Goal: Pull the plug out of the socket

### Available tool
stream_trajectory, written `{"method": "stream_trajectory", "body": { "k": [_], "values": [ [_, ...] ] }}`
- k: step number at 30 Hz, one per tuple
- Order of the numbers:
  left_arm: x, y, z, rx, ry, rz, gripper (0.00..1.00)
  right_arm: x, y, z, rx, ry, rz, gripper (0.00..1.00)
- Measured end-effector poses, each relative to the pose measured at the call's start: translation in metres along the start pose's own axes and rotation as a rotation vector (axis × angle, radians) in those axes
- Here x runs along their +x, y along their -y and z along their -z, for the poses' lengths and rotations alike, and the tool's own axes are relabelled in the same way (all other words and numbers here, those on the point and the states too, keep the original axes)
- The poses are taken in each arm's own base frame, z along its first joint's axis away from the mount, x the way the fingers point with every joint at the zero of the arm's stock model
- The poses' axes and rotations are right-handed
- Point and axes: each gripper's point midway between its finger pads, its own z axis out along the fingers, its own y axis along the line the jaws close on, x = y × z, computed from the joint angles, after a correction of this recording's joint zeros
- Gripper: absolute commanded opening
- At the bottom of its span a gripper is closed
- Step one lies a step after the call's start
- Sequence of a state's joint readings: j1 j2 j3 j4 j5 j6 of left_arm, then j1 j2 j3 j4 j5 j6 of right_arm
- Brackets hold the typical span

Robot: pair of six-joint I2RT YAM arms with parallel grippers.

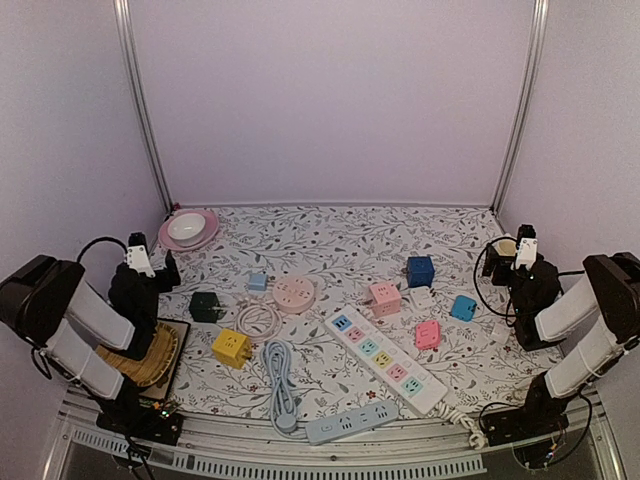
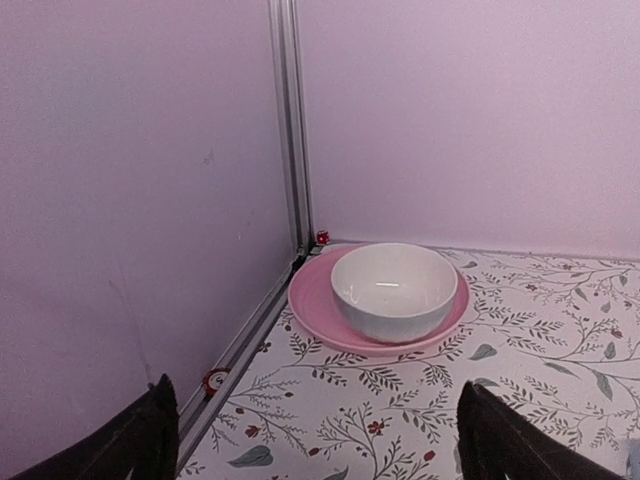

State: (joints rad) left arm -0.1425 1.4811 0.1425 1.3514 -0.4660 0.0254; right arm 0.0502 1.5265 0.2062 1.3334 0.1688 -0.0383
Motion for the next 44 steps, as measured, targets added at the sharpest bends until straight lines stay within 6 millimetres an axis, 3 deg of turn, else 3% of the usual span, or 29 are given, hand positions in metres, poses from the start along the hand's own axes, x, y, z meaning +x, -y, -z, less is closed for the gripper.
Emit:
{"method": "stream_trajectory", "body": {
  "k": [3, 12, 44],
  "values": [
    [0.005, 0.007, -0.002, 0.038, 0.002, -0.017, 0.97, 0.000, 0.000, 0.000, 0.000, 0.000, 0.000, 0.99],
    [-0.006, 0.016, -0.008, 0.078, 0.048, -0.018, 0.97, 0.000, 0.000, 0.000, 0.000, 0.000, 0.000, 0.99],
    [0.001, 0.018, -0.020, 0.115, 0.006, -0.028, 0.97, 0.000, 0.000, 0.000, 0.000, 0.000, 0.000, 0.99]
  ]
}}
